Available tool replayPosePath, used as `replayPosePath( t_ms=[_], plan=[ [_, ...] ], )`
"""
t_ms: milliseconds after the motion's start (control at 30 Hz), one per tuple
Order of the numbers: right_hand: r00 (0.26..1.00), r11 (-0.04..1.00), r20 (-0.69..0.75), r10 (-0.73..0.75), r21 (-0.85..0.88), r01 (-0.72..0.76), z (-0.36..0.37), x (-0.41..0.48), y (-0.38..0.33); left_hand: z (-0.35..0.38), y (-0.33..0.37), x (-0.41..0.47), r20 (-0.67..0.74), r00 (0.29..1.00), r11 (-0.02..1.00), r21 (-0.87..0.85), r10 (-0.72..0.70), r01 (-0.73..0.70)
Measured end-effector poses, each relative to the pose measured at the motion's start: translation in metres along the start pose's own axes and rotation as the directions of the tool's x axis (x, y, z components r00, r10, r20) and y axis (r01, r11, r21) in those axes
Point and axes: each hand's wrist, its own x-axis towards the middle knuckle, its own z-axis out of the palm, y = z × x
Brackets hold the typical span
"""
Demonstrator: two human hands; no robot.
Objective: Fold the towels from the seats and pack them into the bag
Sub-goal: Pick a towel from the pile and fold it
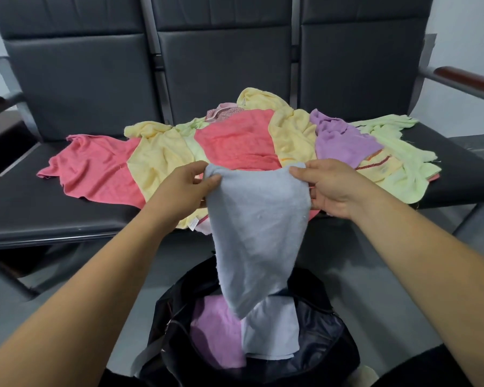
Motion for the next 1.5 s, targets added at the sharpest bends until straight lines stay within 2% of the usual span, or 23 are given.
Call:
replayPosePath(
  t_ms=[100, 167, 233, 267, 333, 433, 500, 600, 667, 733, 800, 867, 900, 967, 1000, 1033, 1100, 1167, 1267, 1367, 1433, 1500],
  plan=[
    [0.989, 0.939, 0.096, 0.116, 0.315, -0.141, 0.001, -0.004, -0.005, 0.006, 0.007, -0.003, 0.027, 0.991, 0.963, -0.233, -0.131, 0.133],
    [0.978, 0.840, 0.167, 0.122, 0.508, -0.192, 0.000, -0.009, -0.012, 0.007, 0.012, -0.002, 0.054, 0.981, 0.867, -0.461, -0.186, 0.190],
    [0.977, 0.853, 0.198, 0.082, 0.493, -0.172, -0.001, -0.011, -0.015, 0.006, 0.015, -0.003, 0.123, 0.981, 0.792, -0.579, -0.148, 0.192],
    [0.980, 0.890, 0.189, 0.064, 0.434, -0.142, -0.001, -0.010, -0.015, 0.006, 0.015, -0.003, 0.157, 0.981, 0.791, -0.584, -0.111, 0.183],
    [0.994, 0.959, 0.102, 0.036, 0.275, -0.063, -0.002, -0.007, -0.012, 0.005, 0.011, -0.003, 0.136, 0.988, 0.851, -0.508, -0.070, 0.130],
    [0.994, 0.999, -0.098, -0.051, -0.001, 0.051, -0.003, -0.003, -0.005, 0.003, 0.003, -0.001, -0.036, 0.999, 0.990, -0.141, -0.025, 0.019],
    [0.987, 0.989, -0.111, -0.118, -0.106, 0.106, -0.002, -0.002, -0.003, 0.001, 0.000, 0.000, -0.079, 0.997, 1.000, -0.003, 0.018, -0.019],
    [0.990, 0.994, -0.098, -0.103, -0.041, 0.100, 0.000, -0.001, -0.002, 0.001, 0.002, 0.002, -0.066, 0.998, 0.993, -0.121, -0.015, 0.007],
    [0.998, 0.985, -0.065, -0.021, 0.170, 0.032, 0.001, -0.002, -0.005, -0.001, 0.004, 0.004, -0.025, 0.995, 0.949, -0.305, -0.093, 0.081],
    [0.999, 0.911, 0.036, 0.012, 0.412, -0.025, 0.001, -0.005, -0.011, -0.001, 0.006, 0.004, 0.045, 0.990, 0.849, -0.510, -0.136, 0.140],
    [0.990, 0.865, 0.137, -0.026, 0.500, -0.047, -0.001, -0.008, -0.016, -0.001, 0.005, 0.005, 0.109, 0.988, 0.772, -0.617, -0.107, 0.152],
    [0.978, 0.912, 0.198, -0.059, 0.410, -0.028, -0.002, -0.010, -0.017, -0.001, 0.008, 0.003, 0.131, 0.990, 0.775, -0.621, -0.049, 0.120],
    [0.981, 0.942, 0.182, -0.068, 0.334, 0.003, -0.003, -0.009, -0.016, -0.002, 0.009, 0.002, 0.099, 0.995, 0.818, -0.569, -0.032, 0.083],
    [0.995, 0.978, 0.059, -0.081, 0.199, 0.068, -0.006, -0.005, -0.011, -0.003, 0.006, 0.001, -0.049, 0.999, 0.963, -0.267, 0.014, -0.027],
    [0.996, 0.989, -0.004, -0.091, 0.114, 0.091, -0.007, -0.004, -0.009, -0.004, 0.005, 0.000, -0.119, 0.992, 0.993, -0.099, 0.052, -0.064],
    [0.993, 0.994, -0.048, -0.105, 0.023, 0.106, -0.007, -0.004, -0.007, -0.003, 0.004, 0.001, -0.150, 0.985, 0.996, -0.023, 0.081, -0.085],
    [0.986, 0.987, -0.089, -0.139, -0.087, 0.132, -0.006, -0.005, -0.006, -0.001, 0.004, 0.000, -0.123, 0.990, 0.989, -0.127, 0.063, -0.078],
    [0.983, 0.988, -0.113, -0.146, -0.067, 0.139, -0.006, -0.003, -0.006, 0.000, 0.006, 0.001, -0.040, 0.999, 0.951, -0.309, -0.013, 0.000],
    [0.993, 0.982, -0.075, -0.096, 0.156, 0.107, -0.005, -0.001, -0.007, 0.002, 0.008, 0.003, 0.035, 0.996, 0.883, -0.461, -0.079, 0.086],
    [0.993, 0.914, 0.105, -0.047, 0.406, 0.000, -0.002, -0.003, -0.011, 0.001, 0.008, 0.004, 0.053, 0.993, 0.775, -0.622, -0.103, 0.113],
    [0.973, 0.907, 0.219, -0.068, 0.419, -0.031, -0.003, -0.006, -0.014, -0.002, 0.008, 0.005, 0.064, 0.998, 0.766, -0.640, -0.027, 0.062],
    [0.967, 0.945, 0.237, -0.095, 0.326, 0.013, -0.005, -0.008, -0.015, -0.005, 0.007, 0.004, 0.045, 0.999, 0.829, -0.560, 0.029, 0.002]
  ],
)
